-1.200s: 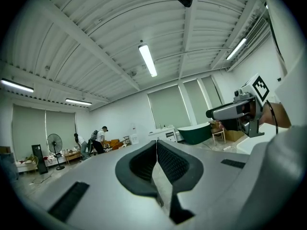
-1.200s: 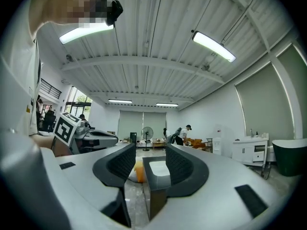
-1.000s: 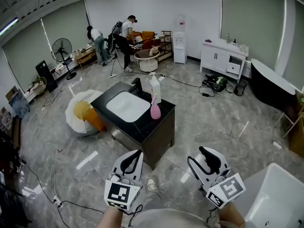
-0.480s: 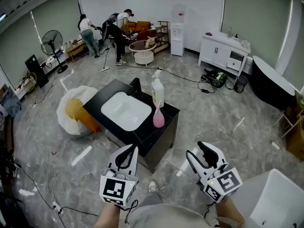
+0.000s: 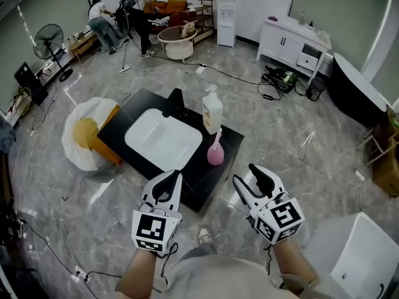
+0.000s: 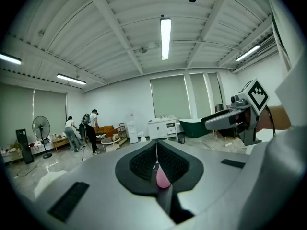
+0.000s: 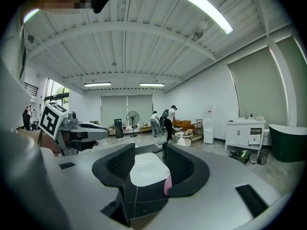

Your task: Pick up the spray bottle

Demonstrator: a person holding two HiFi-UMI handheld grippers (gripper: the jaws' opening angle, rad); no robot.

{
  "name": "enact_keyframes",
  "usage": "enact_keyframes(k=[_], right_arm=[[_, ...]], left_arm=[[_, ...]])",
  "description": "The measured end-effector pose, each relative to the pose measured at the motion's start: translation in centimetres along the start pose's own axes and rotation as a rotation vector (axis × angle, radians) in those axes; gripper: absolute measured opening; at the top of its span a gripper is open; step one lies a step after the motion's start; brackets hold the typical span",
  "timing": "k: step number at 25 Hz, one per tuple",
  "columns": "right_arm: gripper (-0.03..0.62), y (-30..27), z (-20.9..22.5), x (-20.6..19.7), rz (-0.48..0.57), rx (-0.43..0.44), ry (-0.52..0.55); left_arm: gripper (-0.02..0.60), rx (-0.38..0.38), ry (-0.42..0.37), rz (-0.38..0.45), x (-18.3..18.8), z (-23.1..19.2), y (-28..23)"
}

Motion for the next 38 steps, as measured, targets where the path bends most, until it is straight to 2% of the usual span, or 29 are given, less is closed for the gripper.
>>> enact_keyframes(k=[8,16,21,27,32,38], right_arm=[[0.233,-8.7,3.2,-4.4,-0.092,-0.054,-0.024],[0.256,-13.7,4.8,-10.9,-0.193,-0.074,-0.046],[0.261,-16.2,6.4,-14.9,-0.260,-0.103,-0.067],[0.279,-18.5,7.6,-18.5,-0.340,-0.092,-0.098],[0.283,-19.9,9.1,-21.1,-0.369,-0.135,-0.063],[0.278,-21.0,9.5,-23.4,-0.387,-0.124,-0.037]], left_arm=[[0.021,-0.059,0.045,-0.074,-4.6,-4.1,-5.7],[0.020,-0.028,0.125,-0.171,-10.7,-6.4,-7.7],[0.020,-0.027,0.146,-0.244,-14.2,-6.7,-9.1],[0.020,0.047,0.170,-0.239,-15.9,-7.6,-10.0],[0.021,0.085,0.183,-0.291,-17.8,-8.3,-10.5],[0.021,0.143,0.215,-0.342,-19.3,-9.2,-10.5]])
Point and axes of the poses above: the fingertips, and each gripper's own axes: y backward along the fingers, z to its right, x out of its top, the point moved 4 cm from there along y, backward along the fingers, and after that the axes turned 12 degrees about z, right-handed, at the moved point
